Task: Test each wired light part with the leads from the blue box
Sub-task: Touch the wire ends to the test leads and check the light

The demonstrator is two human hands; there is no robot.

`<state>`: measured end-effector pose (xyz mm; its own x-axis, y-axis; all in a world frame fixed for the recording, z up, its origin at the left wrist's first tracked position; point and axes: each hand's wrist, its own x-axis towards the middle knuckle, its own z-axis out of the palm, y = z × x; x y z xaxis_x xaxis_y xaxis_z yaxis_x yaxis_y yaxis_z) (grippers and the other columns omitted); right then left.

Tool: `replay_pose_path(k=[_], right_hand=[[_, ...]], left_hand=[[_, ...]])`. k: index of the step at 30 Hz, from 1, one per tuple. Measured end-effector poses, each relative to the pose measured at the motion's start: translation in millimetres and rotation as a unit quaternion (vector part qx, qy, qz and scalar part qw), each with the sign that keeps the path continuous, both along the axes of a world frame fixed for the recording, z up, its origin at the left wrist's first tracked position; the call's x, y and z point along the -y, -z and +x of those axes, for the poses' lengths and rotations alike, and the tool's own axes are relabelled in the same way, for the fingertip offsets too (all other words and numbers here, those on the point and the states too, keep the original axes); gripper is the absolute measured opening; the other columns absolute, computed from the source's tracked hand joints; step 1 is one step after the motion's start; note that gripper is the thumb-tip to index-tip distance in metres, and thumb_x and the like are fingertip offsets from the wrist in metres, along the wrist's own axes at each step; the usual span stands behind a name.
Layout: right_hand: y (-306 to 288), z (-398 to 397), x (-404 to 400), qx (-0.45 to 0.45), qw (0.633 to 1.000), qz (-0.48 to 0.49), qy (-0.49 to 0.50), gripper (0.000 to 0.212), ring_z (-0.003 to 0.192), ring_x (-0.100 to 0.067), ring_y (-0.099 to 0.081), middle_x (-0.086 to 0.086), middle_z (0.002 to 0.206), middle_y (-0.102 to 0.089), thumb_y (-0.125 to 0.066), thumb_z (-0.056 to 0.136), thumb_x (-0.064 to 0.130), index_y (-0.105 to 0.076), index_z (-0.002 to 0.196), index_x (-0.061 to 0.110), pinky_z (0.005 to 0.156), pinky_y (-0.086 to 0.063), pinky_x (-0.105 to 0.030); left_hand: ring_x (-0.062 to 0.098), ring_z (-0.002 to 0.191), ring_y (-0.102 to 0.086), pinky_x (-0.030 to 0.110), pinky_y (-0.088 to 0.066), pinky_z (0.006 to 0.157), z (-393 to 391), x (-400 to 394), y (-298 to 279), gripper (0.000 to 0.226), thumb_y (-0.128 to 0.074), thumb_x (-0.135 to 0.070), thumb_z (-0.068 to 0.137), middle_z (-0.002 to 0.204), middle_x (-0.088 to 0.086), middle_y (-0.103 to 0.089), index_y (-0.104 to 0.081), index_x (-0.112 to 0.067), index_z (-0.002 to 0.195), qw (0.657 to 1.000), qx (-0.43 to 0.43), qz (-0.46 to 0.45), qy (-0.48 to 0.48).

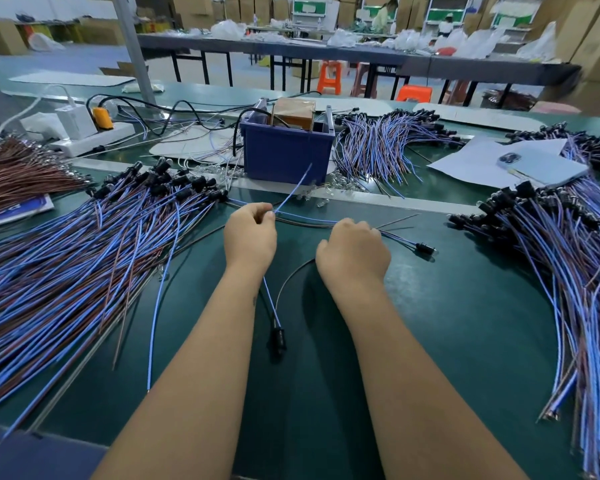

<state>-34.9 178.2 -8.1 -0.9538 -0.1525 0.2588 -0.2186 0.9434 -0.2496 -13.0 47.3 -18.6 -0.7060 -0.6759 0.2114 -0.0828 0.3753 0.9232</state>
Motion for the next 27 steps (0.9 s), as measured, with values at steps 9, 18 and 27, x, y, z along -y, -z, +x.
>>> replay_pose_path(k=[9,18,27], right_hand=[[-3.8,1.8,2.8,-0.008,0.997,-0.019,-0.075,0.026,0.105,-0.032,-0.052,-0.015,0.111,-0.06,-0.054,0.084,0.004,-0.05,0.11,0.007,0.074,-0.037,-0.034],[-10.1,2.5,0.7,0.031,0.998,0.047,-0.013,0.023,0.109,-0.031,-0.054,-0.012,0.115,-0.061,-0.058,0.087,0.012,-0.06,0.11,0.013,0.07,-0.035,-0.033],[-8.0,0.0,0.0,0.047,0.999,-0.007,-0.008,0.011,0.104,-0.032,-0.057,-0.011,0.112,-0.06,-0.057,0.085,0.012,-0.056,0.095,0.016,0.067,-0.036,-0.031]], left_hand=[[0.019,0.078,-0.052,0.026,-0.037,0.069,-1.9,-4.2,4.5,0.03,-0.04,-0.016,0.101,0.113,0.015,-0.061,-0.063,-0.017,0.119,0.994,0.065,-0.085,0.033],[0.023,0.1,-0.06,0.03,-0.045,0.081,4.0,-9.7,0.7,0.029,-0.057,-0.019,0.092,0.102,0.001,-0.069,-0.062,-0.015,0.121,0.979,0.079,-0.188,0.007],[0.027,0.096,-0.059,0.029,-0.042,0.072,6.6,-14.3,-1.0,0.017,-0.055,-0.024,0.084,0.097,-0.001,-0.068,-0.067,-0.022,0.095,0.953,0.176,-0.247,0.008]])
